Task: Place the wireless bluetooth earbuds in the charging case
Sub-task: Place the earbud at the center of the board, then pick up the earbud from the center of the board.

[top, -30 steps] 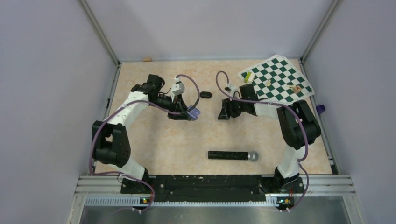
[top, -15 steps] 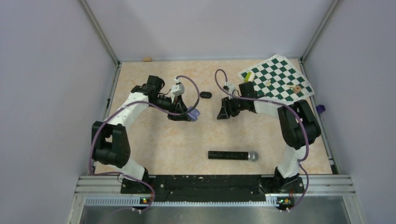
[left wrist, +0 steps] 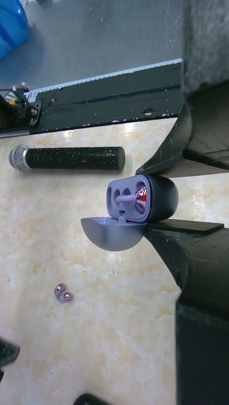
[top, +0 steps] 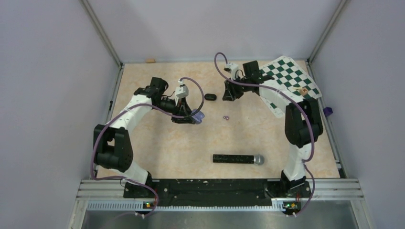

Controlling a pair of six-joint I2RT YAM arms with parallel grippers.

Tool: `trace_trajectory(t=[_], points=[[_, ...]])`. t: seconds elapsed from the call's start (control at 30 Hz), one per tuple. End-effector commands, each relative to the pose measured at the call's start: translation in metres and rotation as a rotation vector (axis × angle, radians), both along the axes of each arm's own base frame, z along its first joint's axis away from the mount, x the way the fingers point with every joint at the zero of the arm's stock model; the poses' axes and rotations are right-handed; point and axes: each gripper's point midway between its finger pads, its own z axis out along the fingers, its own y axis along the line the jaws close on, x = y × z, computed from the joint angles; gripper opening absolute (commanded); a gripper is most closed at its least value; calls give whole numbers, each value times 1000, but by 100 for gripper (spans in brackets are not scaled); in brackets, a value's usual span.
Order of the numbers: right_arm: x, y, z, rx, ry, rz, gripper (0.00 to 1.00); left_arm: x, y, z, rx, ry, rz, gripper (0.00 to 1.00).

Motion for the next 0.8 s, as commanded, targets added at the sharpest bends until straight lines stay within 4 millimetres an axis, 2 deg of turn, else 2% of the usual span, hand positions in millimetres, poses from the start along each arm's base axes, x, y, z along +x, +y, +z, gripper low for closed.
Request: trace_trajectory(t=[0.0, 0.1, 0.23, 0.77], points=[[23, -22, -29, -35, 101, -15, 36, -4, -1, 14, -28, -60, -9, 0], [21, -28, -50, -15, 188, -9, 33, -6, 0, 16, -31, -68, -10, 0], [4, -36, -73, -58, 239, 22, 34, -6, 0, 15, -31, -68, -9, 0], [-20, -36, -97, -38, 360, 69, 35, -5, 0, 13, -22, -67, -4, 0]])
